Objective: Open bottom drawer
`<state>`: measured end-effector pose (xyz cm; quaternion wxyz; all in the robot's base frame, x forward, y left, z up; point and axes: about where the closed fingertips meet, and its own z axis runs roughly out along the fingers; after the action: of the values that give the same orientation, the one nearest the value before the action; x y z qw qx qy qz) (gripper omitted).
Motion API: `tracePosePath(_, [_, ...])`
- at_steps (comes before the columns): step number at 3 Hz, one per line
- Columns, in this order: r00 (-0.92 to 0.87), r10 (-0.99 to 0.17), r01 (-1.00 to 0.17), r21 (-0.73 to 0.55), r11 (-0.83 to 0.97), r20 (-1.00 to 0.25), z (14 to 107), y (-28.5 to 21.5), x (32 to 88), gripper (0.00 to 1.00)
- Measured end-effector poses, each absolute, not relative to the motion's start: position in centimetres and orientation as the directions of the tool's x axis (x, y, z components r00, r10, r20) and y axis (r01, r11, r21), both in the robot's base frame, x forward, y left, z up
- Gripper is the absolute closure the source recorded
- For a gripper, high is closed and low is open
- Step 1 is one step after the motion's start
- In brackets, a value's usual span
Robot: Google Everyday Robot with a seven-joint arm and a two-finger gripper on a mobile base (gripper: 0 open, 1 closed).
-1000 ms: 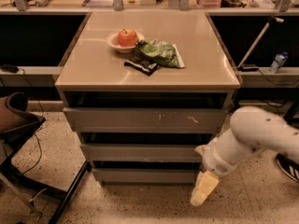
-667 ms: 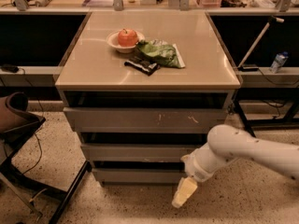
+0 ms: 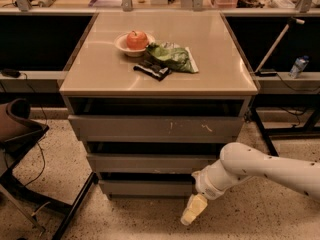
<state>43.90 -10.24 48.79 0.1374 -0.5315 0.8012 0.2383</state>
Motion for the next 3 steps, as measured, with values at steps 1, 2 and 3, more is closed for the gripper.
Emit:
tracePosePath(1, [-0.398, -0.766, -0.916, 0.182, 0.356, -0.505, 48.2, -9.9, 44.6, 0.0])
tracePosePath(2, [-0.382, -0.774, -0.916, 0.095, 0.39, -0.505, 46.1, -9.0, 44.6, 0.0])
tracePosePath(3, [-0.363, -0.803, -0.903, -0.035, 0.429, -0.472, 45.2, -9.9, 47.0, 0.0])
